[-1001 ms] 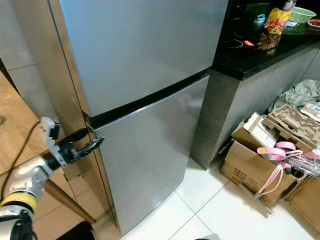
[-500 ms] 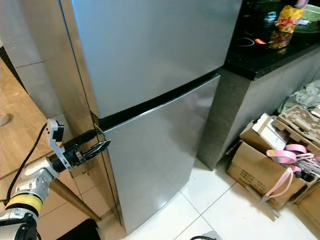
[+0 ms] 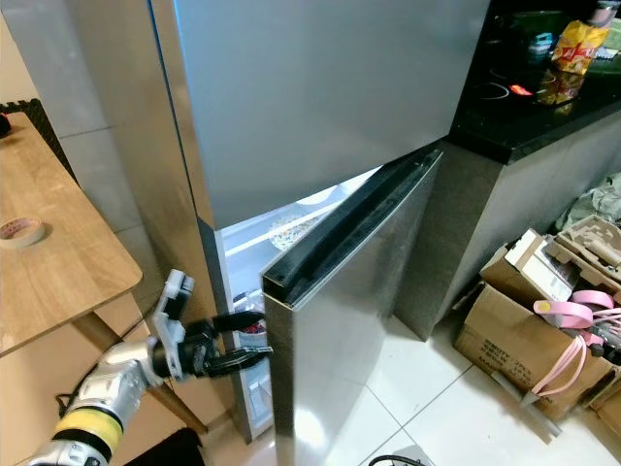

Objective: Restocking fridge

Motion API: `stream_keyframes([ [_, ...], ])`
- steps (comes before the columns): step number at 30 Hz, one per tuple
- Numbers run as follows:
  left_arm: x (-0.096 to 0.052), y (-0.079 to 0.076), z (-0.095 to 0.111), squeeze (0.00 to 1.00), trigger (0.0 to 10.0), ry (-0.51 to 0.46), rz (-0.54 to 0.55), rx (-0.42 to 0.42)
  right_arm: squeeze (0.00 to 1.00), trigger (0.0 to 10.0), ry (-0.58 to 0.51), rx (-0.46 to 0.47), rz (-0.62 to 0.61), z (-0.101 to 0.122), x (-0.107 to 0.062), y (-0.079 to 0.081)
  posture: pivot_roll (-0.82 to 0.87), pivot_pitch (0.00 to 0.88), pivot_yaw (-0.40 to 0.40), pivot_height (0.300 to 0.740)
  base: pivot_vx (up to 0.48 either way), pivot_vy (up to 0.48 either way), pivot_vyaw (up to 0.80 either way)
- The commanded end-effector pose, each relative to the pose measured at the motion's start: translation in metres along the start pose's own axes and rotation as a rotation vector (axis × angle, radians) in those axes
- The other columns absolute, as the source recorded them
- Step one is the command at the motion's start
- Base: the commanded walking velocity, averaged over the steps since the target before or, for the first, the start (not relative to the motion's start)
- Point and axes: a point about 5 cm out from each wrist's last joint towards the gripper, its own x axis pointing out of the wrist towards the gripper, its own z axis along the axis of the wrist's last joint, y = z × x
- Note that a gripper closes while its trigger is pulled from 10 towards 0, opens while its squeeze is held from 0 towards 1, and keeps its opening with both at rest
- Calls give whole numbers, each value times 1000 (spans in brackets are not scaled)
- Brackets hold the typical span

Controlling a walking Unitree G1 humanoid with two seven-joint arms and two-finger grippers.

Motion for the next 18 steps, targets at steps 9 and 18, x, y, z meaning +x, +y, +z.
stream_keyframes([
  [9,-71,6,-61,0,10000,-22,601,-235,0,10000,13,-4,18,0,1,4,-135,0,-3,740,0,0,0],
  [18,-106,-34,-136,0,10000,99,1004,-517,0,10000,6,3,47,-2,0,5,-135,0,3,740,0,0,0],
])
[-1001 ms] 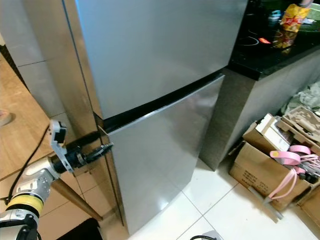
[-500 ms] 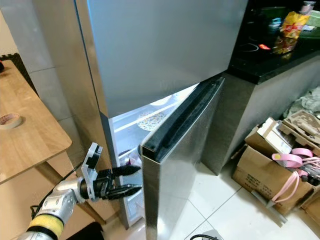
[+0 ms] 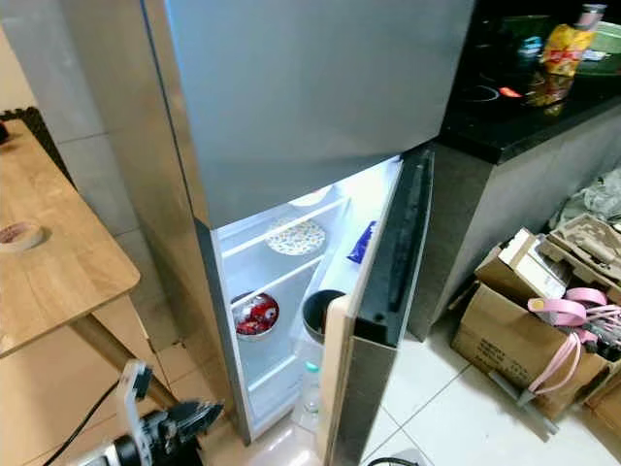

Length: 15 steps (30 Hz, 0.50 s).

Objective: Restocking fridge

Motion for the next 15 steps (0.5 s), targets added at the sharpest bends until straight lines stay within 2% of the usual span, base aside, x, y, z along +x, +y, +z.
stream_keyframes([
  [1,-9,9,-25,0,10000,46,194,-68,0,10000,-1,0,14,-2,0,0,-134,0,2,740,0,0,0],
  [2,-9,9,-25,0,10000,46,194,-68,0,10000,-1,0,14,-2,0,0,-134,0,2,740,0,0,0],
  [4,-20,17,-44,0,10000,87,376,-100,0,10000,-3,0,24,-2,0,1,-134,0,2,740,0,0,0],
  [5,-20,17,-44,0,10000,87,376,-100,0,10000,-3,0,24,-2,0,1,-134,0,2,740,0,0,0],
  [7,-30,20,-64,0,10000,116,488,-156,0,10000,-6,2,41,-1,0,2,-135,0,2,740,0,0,0],
  [11,-38,17,-85,0,10000,175,561,-189,0,10000,2,4,56,-2,-1,1,-135,0,2,740,0,0,0],
  [15,-35,15,-89,0,10000,186,589,-195,0,10000,10,7,45,-5,-2,-3,-132,0,0,740,0,0,0],
])
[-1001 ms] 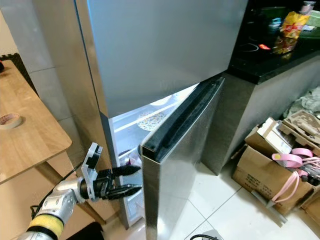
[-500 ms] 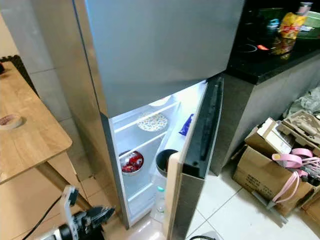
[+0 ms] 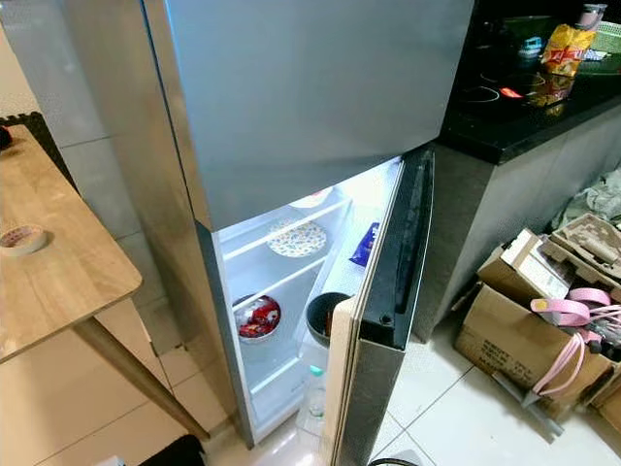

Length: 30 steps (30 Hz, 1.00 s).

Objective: Restocking fridge

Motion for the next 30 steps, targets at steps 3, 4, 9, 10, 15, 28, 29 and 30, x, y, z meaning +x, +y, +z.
stream_keyframes([
  [3,4,-6,-1,0,10000,7,12,-3,0,10000,6,7,-8,-2,-1,-2,-132,0,-1,740,0,0,0],
  [4,5,-7,1,0,10000,2,22,-1,0,10000,8,8,-9,-3,-1,-3,-132,0,-1,740,0,0,0],
  [9,7,-9,6,0,10000,-13,40,0,0,10000,12,13,-12,-6,-1,-3,-134,0,-1,740,0,0,0],
  [10,7,-9,6,0,10000,-13,40,0,0,10000,12,13,-12,-6,-1,-3,-134,0,-1,740,0,0,0],
  [15,12,-16,13,0,10000,-21,53,20,0,10000,14,16,-15,-6,-1,-3,-134,0,-1,740,-298,0,0],
  [28,13,-18,8,0,10000,-9,66,13,0,10000,-7,11,-8,7,2,7,-136,0,-1,740,-383,0,0],
  [29,13,-18,5,0,10000,-4,70,7,0,10000,-17,13,-7,11,3,8,-136,0,-1,740,-465,0,0],
  [30,13,-18,4,0,10000,-1,71,6,0,10000,-21,14,-6,12,3,8,-136,0,-1,740,-461,0,0],
])
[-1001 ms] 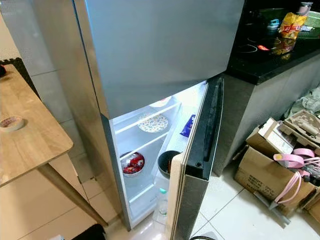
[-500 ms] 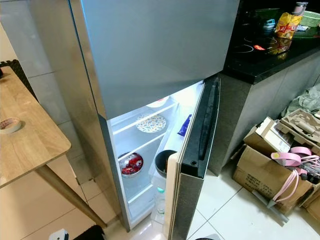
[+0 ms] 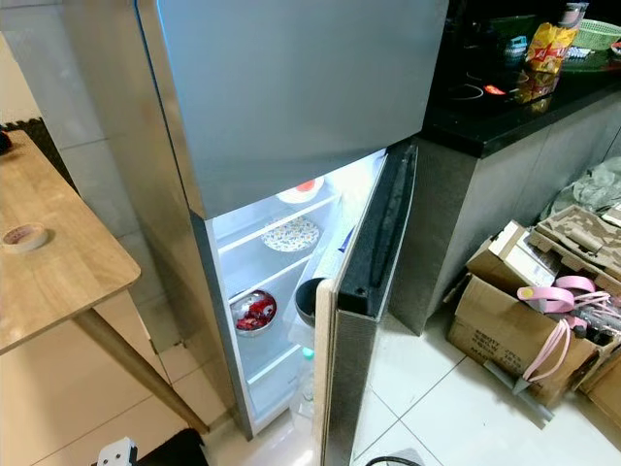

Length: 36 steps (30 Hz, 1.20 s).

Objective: Restocking fridge

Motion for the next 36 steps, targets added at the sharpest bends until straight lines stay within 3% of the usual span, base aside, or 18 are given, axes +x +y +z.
stream_keyframes([
  [1,-1,-2,-11,0,10000,32,7,-6,0,10000,-4,10,1,3,1,2,-136,0,-1,740,-461,0,0],
  [10,0,-3,-12,0,10000,36,1,-9,0,10000,-24,27,1,6,1,3,-136,0,-1,740,-477,0,0],
  [18,0,-4,-12,0,10000,36,1,-11,0,10000,-6,37,-13,-11,-3,-10,-136,0,-1,740,-480,0,0],
  [22,0,-2,-11,0,10000,28,14,-4,0,10000,-15,22,-18,-20,-7,-19,-136,0,-1,740,0,0,0],
  [31,-2,1,-13,0,10000,34,21,1,0,10000,-27,1,-18,-19,-8,-22,-143,0,2,740,0,0,0],
  [36,-2,1,-15,0,10000,55,15,43,0,10000,-70,-24,5,-1,-3,-7,-145,0,2,740,0,-244,0],
])
